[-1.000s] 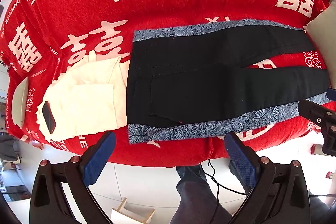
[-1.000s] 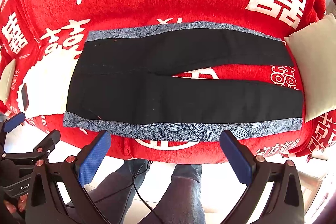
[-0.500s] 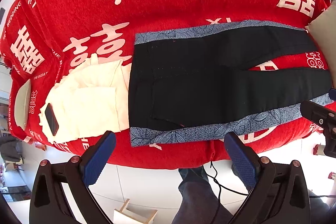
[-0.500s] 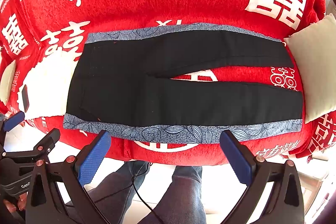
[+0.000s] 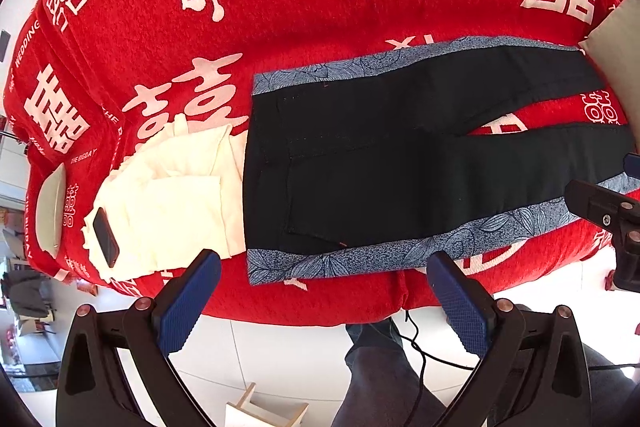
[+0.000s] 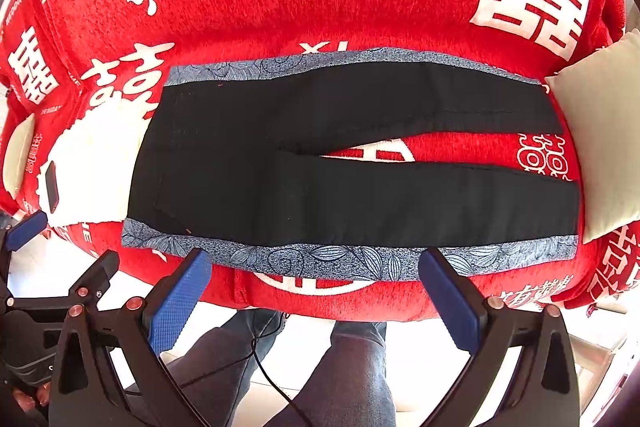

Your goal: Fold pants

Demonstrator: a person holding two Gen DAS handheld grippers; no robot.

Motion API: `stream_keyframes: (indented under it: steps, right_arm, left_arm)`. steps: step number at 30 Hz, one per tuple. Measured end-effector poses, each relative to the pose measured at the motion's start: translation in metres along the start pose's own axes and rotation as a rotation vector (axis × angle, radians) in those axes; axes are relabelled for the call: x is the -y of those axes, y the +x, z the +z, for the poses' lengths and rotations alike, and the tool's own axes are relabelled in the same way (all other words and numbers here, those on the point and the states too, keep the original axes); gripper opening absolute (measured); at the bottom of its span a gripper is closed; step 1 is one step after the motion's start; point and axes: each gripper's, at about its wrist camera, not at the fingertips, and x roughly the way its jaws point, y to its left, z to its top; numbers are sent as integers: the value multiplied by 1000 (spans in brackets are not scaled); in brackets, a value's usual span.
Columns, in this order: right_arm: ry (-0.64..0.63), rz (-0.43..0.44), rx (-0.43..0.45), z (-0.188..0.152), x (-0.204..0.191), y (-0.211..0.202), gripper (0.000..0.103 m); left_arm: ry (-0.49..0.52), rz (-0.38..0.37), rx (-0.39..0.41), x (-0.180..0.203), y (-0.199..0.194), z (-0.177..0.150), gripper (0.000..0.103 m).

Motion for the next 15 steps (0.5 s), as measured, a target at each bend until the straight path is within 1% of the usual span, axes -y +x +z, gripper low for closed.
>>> stream_keyframes:
  steps: [3, 5, 8, 15]
  right_arm:
    - [-9, 8, -3, -1, 4, 0, 103]
    - [-16, 11, -8, -2, 7, 1, 103]
    - [-34, 16, -21, -3, 14, 2, 103]
    - [-119, 9, -40, -7, 30, 7, 103]
  left_arm:
    - [-17, -3, -6, 3, -1, 0, 103]
    - [-46, -11, -16, 4, -2, -1, 103]
    - [-123, -31, -40, 6, -3, -6, 103]
    - [-279, -43, -58, 14, -3, -20, 103]
